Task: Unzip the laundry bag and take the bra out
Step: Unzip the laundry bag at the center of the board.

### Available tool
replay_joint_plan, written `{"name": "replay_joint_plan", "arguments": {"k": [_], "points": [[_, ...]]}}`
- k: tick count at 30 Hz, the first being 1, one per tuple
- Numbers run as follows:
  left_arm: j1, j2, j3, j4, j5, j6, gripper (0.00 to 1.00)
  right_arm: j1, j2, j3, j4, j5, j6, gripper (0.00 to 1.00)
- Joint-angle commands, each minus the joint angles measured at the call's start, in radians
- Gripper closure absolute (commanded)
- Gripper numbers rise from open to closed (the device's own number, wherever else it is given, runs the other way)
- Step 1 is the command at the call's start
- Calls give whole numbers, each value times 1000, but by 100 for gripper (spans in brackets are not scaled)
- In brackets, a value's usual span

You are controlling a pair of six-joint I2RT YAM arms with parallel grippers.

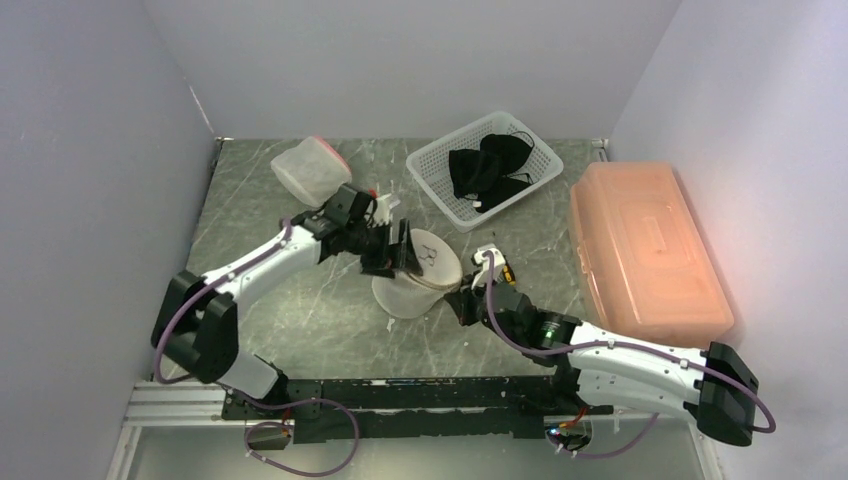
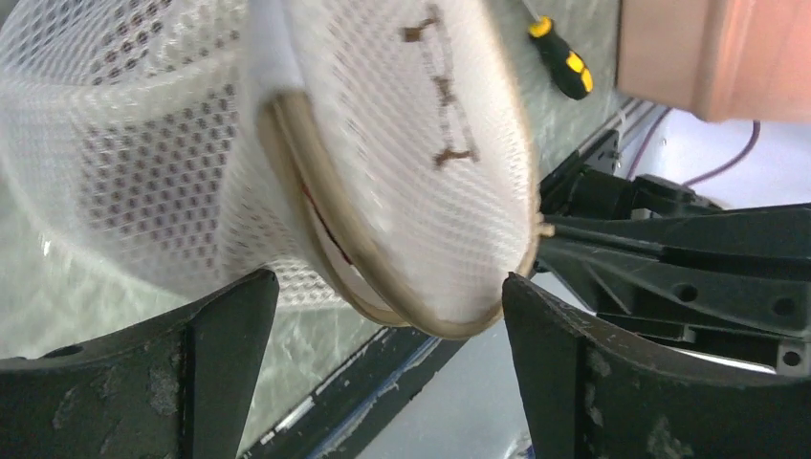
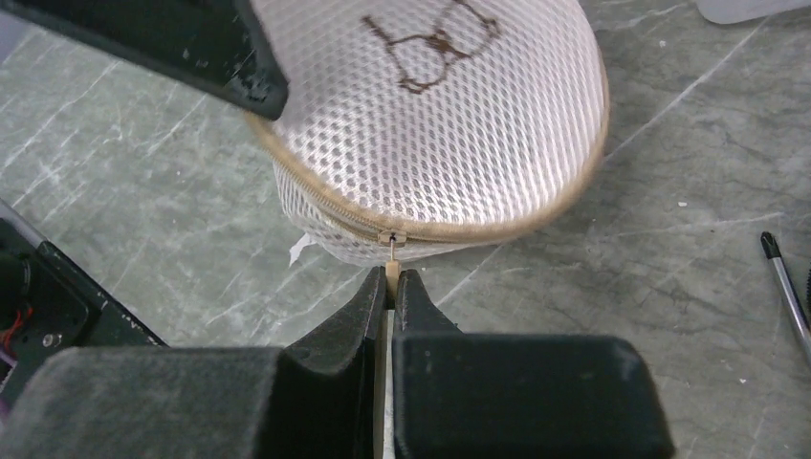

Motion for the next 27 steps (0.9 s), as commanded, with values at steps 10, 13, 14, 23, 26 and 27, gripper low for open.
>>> {"name": "replay_joint_plan", "arguments": {"k": [10,13,14,23,26,27], "points": [[-7,-320,-147,12,-206,-529,10,7,93,53,88,26,-6,100],[-42,-344,-226,87,-218,-662,10,9,113,66,95,23,-9,100],[-60,-345,-242,109,-234,-692,11,9,118,68,96,23,-9,100],[-150,-264,-240,197,-333,-790,24,32,149,83,107,15,-20,100],[-156,-244,-224,205,-361,-798,28,52,156,83,109,25,-27,100],[-158,-234,-223,210,-365,-802,30,58,159,84,109,29,-27,100]]}}
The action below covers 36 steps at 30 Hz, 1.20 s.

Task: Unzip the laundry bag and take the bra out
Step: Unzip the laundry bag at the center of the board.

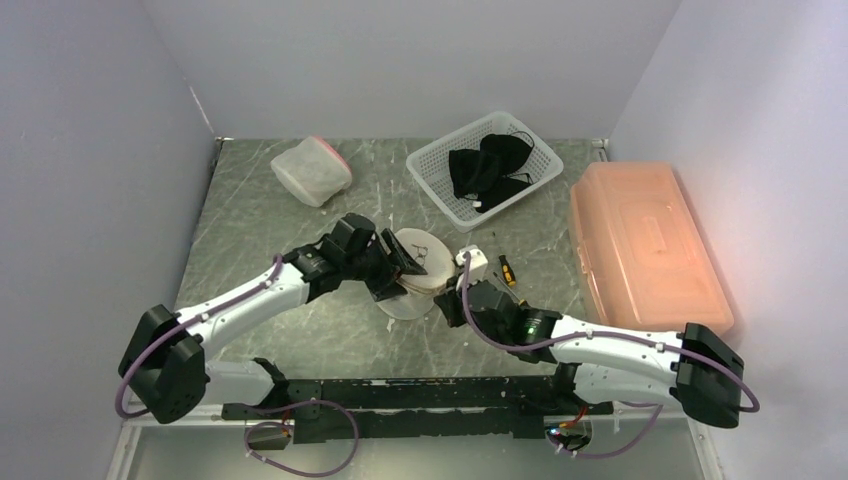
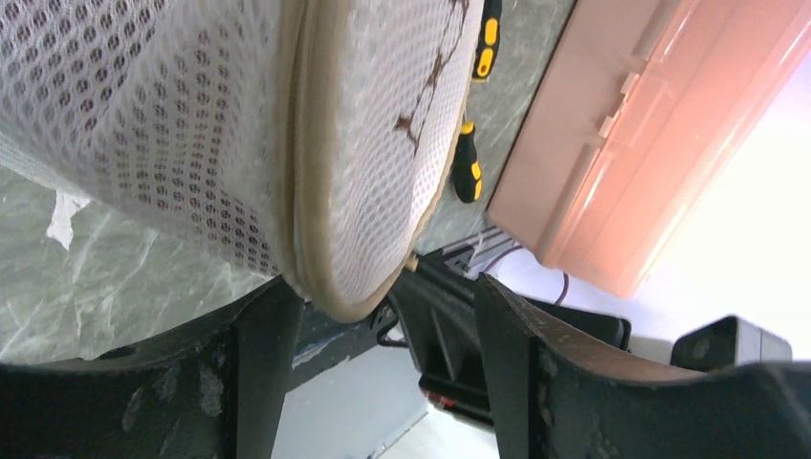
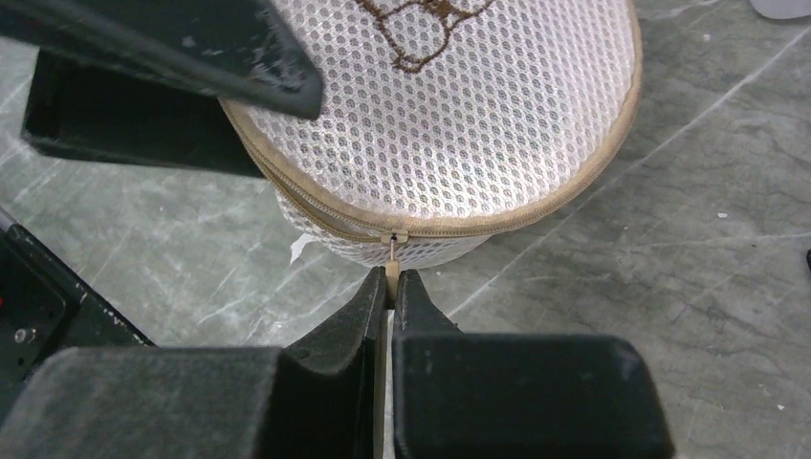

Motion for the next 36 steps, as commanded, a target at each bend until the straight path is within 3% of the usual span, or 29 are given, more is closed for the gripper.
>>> {"name": "replay_joint_plan", "arguments": {"k": [1,5,9,11,14,15,24,36], "points": [[-11,29,47,65,-59,-48,32,32,10,43,48,24,-22,100],[-16,51,38,80,-56,-58,39,51,18,43,53,35,-23,100],[-18,56,22,86,-62,-56,52,62,22,45,57,43,-31,100],[-18,57,20,85,-68,-49,62,67,20,46,53,53,-37,100],[-19,57,23,82,-68,-31,91,69,3,44,40,73,-46,100],[-19,58,26,81,-64,-25,95,69,-5,42,34,81,-49,100],[-15,66,63,56,-25,97,97,62,-78,20,-33,164,-67,100],[58,23,46,21,120,242,97,13,-85,-58,-3,152,-8,100]]}}
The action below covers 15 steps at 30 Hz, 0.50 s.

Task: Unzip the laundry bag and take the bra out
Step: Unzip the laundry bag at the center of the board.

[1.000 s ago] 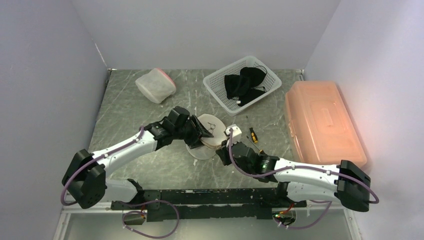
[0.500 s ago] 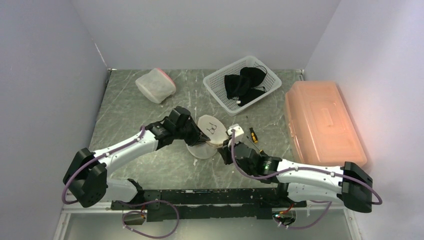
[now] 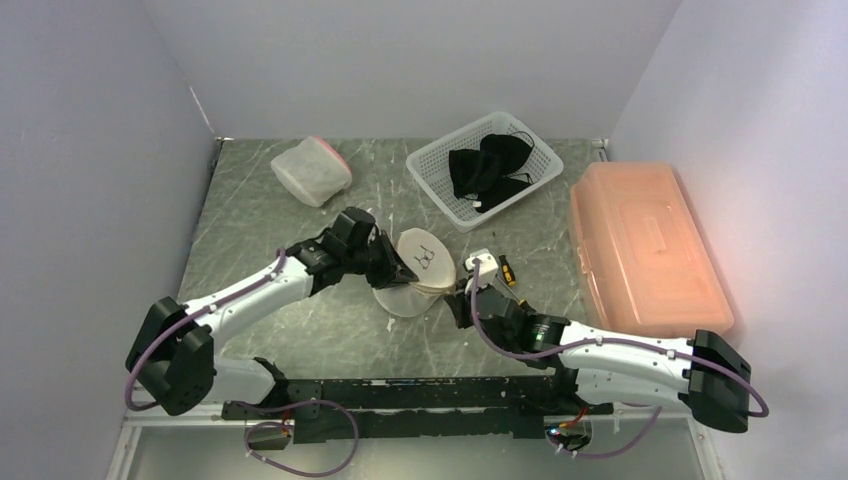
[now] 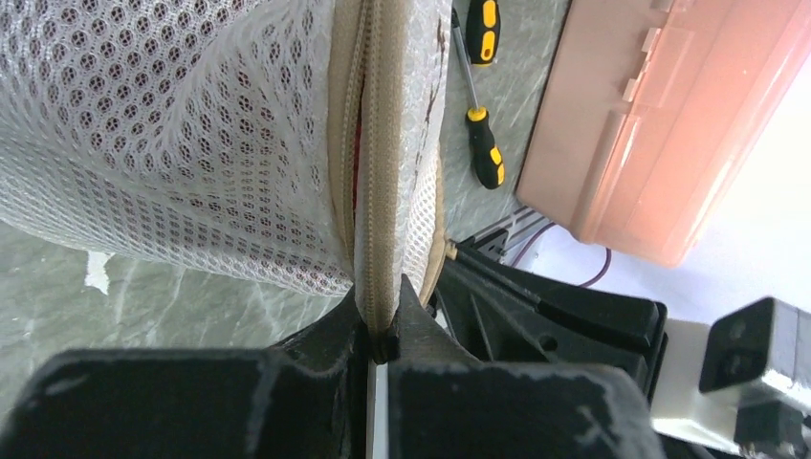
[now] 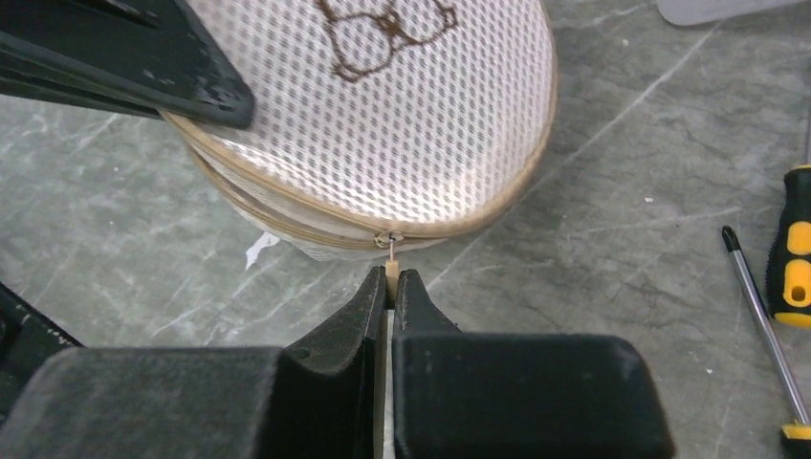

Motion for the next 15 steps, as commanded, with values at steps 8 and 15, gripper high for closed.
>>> {"name": "replay_joint_plan", "arguments": {"k": [8,15], "points": [[114,-99,10,-59,142,182,97,-61,-15,-32,31,-9,27,100],[127,-83,83,-101,219,305,97,-136,25,-47,80,-35,33,100]]}}
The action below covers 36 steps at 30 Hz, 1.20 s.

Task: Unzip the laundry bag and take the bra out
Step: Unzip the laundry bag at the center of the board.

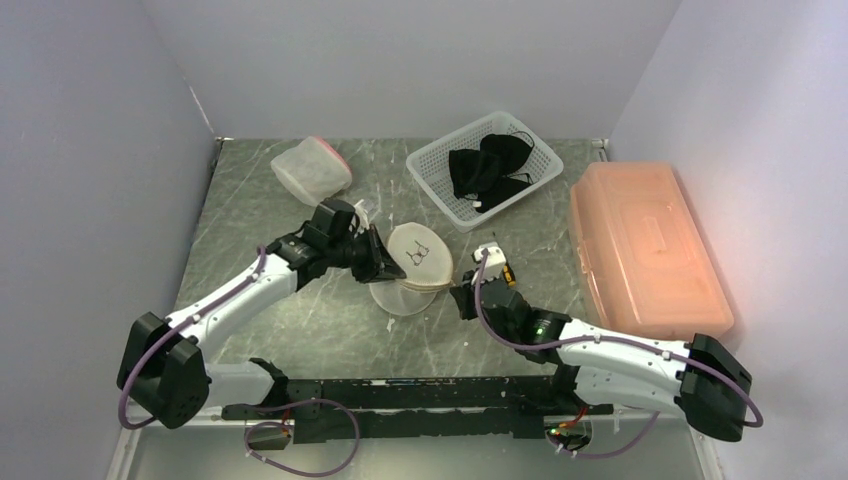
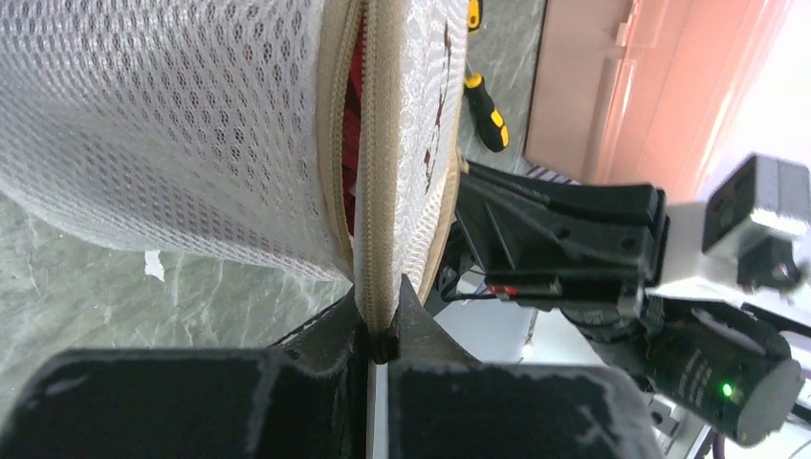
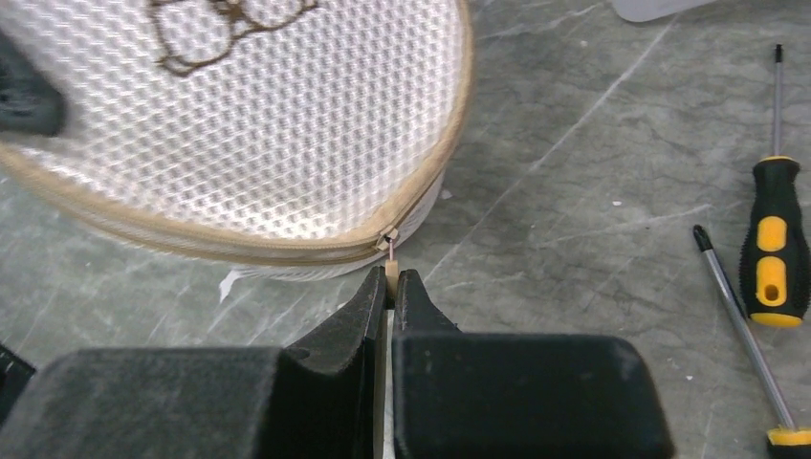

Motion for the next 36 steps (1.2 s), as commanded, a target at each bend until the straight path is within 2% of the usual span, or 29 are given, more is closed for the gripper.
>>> {"name": "replay_joint_plan", "arguments": {"k": [1,6,12,15,18,19,21,23,25,28,31,36], "points": [[9,-12,86,-30,76,124,97,-47,16,-19,38,10,12,100],[10,16,180,-63,97,238,97,-15,-70,-2,8,39,-27,100],[14,132,367,-111,171,388,95,63,-148,60,-101,107,-53,100],[13,187,417,-97,213,437,89,126,-152,80,-129,163,-44,100],[14,227,416,-114,174,457,80,166,-134,79,-126,194,-29,100],[15,232,399,-113,156,446,74,171,-123,78,-122,200,-21,100],[22,233,337,-82,132,404,50,175,-93,71,-119,202,-7,100],[28,214,262,-23,116,355,30,176,-65,63,-89,200,9,100],[30,180,203,-4,75,313,15,176,-42,57,-73,200,20,100],[33,112,159,-67,-23,276,7,176,-17,55,-55,196,24,100],[32,13,110,-122,-109,187,6,177,-2,61,-50,186,17,100],[22,-174,-63,42,-118,-107,6,176,13,71,-33,180,2,100]]}}
